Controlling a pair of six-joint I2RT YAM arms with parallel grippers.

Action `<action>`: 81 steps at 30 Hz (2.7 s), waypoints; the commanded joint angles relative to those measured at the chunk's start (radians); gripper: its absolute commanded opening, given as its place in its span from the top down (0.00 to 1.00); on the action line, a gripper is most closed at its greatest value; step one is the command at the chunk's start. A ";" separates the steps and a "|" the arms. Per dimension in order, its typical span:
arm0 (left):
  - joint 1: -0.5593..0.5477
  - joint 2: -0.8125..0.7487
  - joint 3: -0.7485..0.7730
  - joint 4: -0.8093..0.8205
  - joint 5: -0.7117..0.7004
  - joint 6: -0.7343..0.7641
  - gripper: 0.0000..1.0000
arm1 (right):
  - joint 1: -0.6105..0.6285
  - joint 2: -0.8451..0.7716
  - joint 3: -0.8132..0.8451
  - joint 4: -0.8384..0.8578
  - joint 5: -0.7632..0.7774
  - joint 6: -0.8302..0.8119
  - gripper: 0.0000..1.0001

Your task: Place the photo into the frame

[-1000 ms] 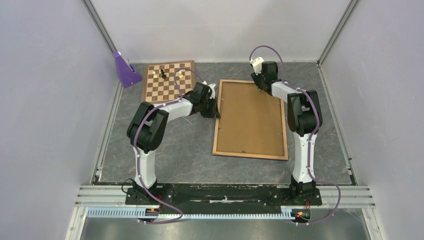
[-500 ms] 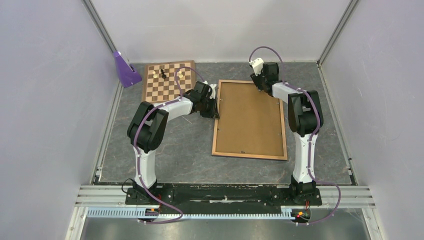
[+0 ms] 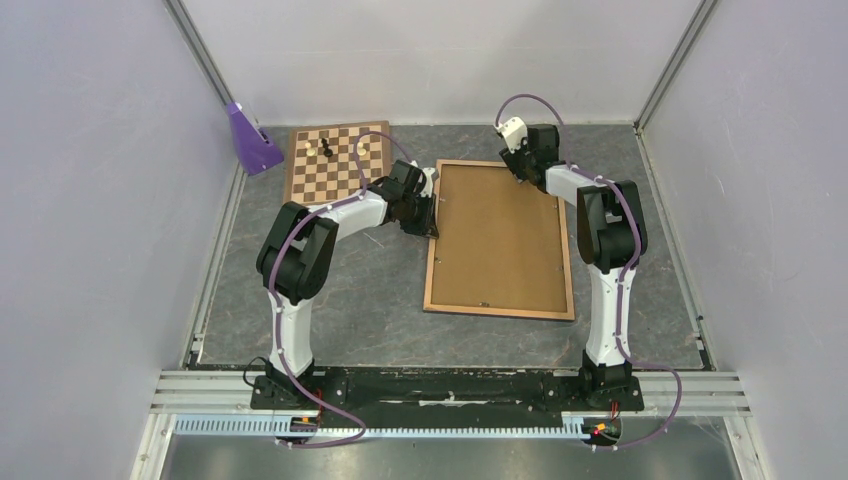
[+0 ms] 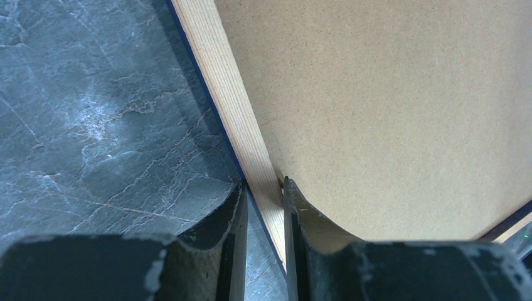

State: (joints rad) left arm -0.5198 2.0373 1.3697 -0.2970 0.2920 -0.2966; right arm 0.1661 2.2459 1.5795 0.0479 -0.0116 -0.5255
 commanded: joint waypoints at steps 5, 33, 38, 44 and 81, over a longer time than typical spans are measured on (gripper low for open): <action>-0.024 0.031 0.023 0.001 0.014 0.093 0.98 | 0.035 -0.026 0.000 -0.041 -0.097 -0.015 0.49; -0.023 0.025 0.079 -0.042 0.005 0.104 0.98 | -0.039 -0.166 -0.073 -0.162 0.062 0.085 0.44; -0.022 0.026 0.078 -0.041 0.011 0.099 0.98 | -0.038 -0.112 -0.050 -0.133 0.040 0.104 0.44; -0.022 0.030 0.077 -0.040 0.015 0.099 0.98 | -0.030 -0.061 -0.006 -0.125 0.025 0.113 0.44; -0.023 0.033 0.078 -0.040 0.013 0.108 0.98 | 0.010 0.033 0.052 -0.056 0.120 0.075 0.46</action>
State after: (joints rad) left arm -0.5335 2.0567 1.4185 -0.3435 0.2714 -0.2672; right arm 0.1711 2.2440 1.6081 -0.0189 0.1120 -0.4423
